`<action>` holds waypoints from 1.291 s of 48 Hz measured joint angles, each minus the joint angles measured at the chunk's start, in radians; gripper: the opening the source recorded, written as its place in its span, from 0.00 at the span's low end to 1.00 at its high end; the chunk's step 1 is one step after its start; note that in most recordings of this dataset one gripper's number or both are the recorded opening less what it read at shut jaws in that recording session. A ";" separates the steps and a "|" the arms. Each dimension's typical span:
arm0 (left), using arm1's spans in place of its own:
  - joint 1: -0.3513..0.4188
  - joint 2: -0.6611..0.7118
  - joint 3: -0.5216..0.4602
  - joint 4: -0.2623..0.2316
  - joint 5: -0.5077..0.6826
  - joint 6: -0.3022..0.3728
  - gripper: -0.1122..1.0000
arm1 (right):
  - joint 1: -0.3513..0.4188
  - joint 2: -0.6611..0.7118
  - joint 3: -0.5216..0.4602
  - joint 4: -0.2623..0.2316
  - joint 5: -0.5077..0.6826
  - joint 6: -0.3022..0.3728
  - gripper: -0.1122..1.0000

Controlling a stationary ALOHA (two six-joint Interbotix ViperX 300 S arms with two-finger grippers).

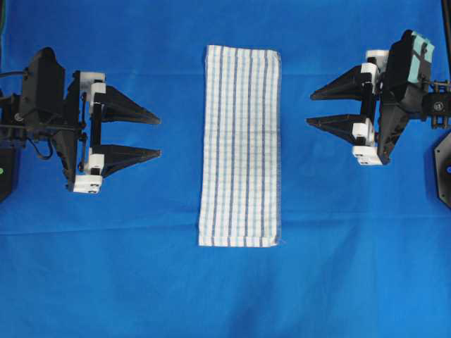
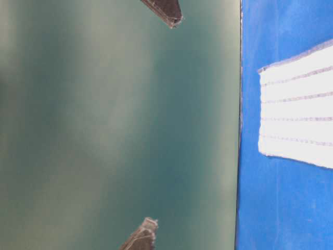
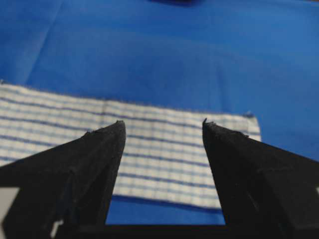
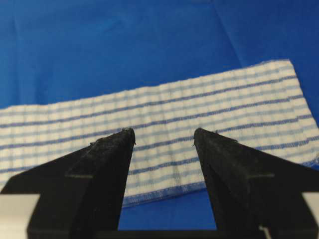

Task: Fold the blue towel.
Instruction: 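Move both grippers to the far end corners of the strip and grasp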

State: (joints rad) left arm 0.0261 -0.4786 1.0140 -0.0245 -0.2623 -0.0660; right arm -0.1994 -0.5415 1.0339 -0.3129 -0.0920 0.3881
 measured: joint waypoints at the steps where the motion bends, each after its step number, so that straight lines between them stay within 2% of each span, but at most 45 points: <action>1: 0.000 0.002 0.000 0.000 0.002 -0.002 0.60 | 0.000 0.000 0.002 0.000 0.000 0.000 0.62; 6: 0.006 0.020 -0.005 0.000 0.002 0.000 0.60 | -0.018 0.002 0.000 0.002 -0.003 0.000 0.62; 13: 0.052 0.057 -0.026 0.000 0.000 0.000 0.68 | -0.097 0.018 -0.002 0.000 -0.023 0.000 0.63; 23: 0.160 0.141 -0.078 0.000 0.000 0.003 0.87 | -0.198 0.095 -0.038 0.000 -0.037 -0.005 0.69; 27: 0.212 0.199 -0.103 0.000 -0.012 0.005 0.91 | -0.236 0.147 -0.061 -0.002 -0.037 -0.008 0.72; 35: 0.310 0.356 -0.158 0.000 -0.066 0.005 0.93 | -0.304 0.282 -0.118 -0.008 -0.037 -0.012 0.72; 48: 0.423 0.578 -0.281 0.000 -0.084 0.008 0.93 | -0.374 0.512 -0.219 -0.035 -0.071 -0.015 0.72; 62: 0.449 0.759 -0.387 0.000 -0.084 0.031 0.93 | -0.408 0.683 -0.265 -0.038 -0.121 -0.015 0.72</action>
State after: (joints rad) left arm 0.4755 0.2807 0.6274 -0.0245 -0.3467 -0.0353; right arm -0.6075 0.1411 0.7685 -0.3513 -0.2132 0.3728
